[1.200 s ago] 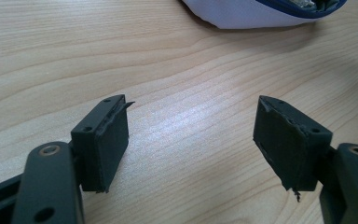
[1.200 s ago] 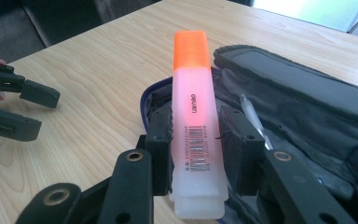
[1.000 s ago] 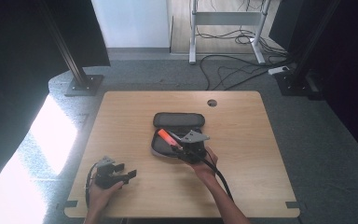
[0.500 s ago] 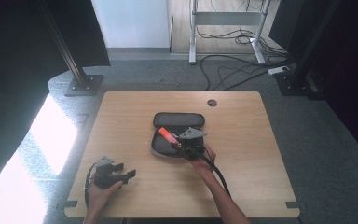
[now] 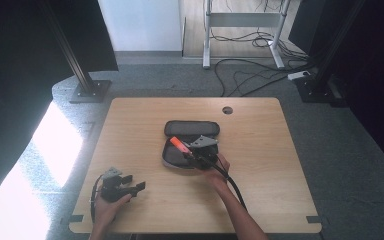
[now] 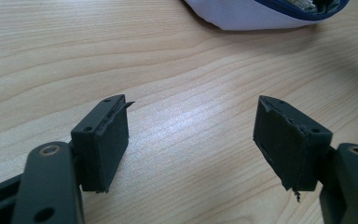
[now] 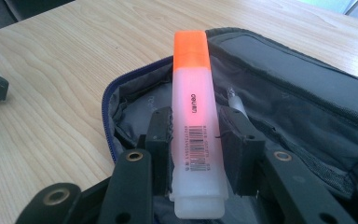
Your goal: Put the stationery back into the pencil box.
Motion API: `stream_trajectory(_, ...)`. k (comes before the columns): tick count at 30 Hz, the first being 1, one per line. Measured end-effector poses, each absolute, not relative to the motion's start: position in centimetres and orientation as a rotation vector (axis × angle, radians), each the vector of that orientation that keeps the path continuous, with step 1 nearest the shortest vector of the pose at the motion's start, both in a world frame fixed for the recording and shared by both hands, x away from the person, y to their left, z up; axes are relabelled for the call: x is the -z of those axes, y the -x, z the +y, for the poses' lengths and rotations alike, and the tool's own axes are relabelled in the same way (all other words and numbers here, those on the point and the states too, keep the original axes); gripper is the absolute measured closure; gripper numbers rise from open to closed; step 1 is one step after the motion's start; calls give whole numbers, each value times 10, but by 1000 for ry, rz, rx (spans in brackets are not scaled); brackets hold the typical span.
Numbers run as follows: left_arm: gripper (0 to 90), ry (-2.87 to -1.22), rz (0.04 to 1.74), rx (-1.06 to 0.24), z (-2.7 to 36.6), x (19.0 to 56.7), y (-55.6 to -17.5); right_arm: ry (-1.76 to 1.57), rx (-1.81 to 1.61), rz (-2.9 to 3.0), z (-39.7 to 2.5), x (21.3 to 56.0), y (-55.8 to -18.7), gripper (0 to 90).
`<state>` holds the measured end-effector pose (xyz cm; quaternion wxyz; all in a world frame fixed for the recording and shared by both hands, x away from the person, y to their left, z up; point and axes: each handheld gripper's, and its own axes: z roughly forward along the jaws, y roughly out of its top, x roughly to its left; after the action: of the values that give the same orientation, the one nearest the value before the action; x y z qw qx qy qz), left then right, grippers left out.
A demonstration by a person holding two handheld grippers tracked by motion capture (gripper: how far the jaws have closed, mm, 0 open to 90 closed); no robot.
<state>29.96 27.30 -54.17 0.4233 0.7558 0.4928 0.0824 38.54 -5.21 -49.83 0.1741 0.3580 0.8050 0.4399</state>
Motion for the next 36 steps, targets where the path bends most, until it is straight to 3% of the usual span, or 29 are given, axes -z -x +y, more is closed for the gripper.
stream_trajectory(29,270,-1892,1234,-203,274,542,-300,-1022,-1097,2357,-37,523,-398,649)
stream_trajectory(36,270,-1893,1234,-204,273,542,-300,-1048,-1099,2350,-39,524,-397,551)
